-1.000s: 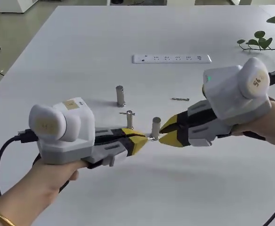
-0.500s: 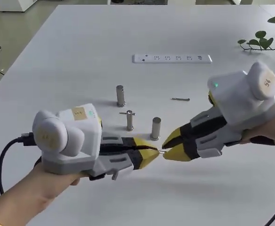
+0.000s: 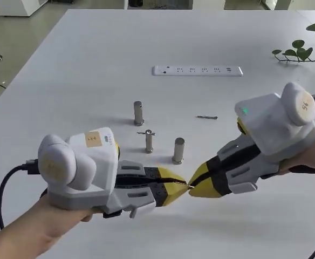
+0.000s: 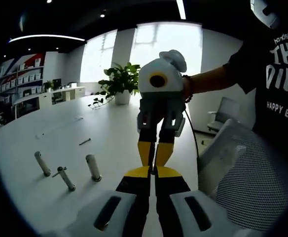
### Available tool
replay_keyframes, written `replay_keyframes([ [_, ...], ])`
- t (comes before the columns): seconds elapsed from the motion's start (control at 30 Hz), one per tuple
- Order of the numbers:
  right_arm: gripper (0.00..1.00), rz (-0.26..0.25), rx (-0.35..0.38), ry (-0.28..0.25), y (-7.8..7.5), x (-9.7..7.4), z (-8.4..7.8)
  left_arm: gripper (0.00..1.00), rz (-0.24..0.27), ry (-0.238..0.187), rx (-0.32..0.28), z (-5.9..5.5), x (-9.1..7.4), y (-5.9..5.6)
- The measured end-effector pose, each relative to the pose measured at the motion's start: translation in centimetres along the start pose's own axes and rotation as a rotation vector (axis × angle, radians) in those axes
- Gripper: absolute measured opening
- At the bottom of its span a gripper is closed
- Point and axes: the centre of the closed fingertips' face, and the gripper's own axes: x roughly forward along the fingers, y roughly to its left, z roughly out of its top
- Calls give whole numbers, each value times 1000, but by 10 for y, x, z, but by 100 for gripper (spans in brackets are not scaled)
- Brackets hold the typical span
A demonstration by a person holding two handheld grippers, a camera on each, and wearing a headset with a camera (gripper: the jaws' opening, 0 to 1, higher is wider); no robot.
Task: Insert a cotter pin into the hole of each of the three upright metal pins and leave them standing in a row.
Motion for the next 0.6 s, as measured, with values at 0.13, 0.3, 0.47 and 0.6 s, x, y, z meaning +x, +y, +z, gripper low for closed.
replay_keyframes([
  [0.13,0,13,-3,21,3,-1,-2,0,-13,0,-1,-2,1,-3],
  [0.3,0,6,-52,61,5,-2,-5,1,-16,7,-4,-5,3,-4],
  [0.47,0,-24,-106,123,-2,-3,-9,1,13,31,17,-11,5,0],
  [0.6,0,-52,-131,155,-6,-2,-9,3,55,32,26,-12,6,7],
])
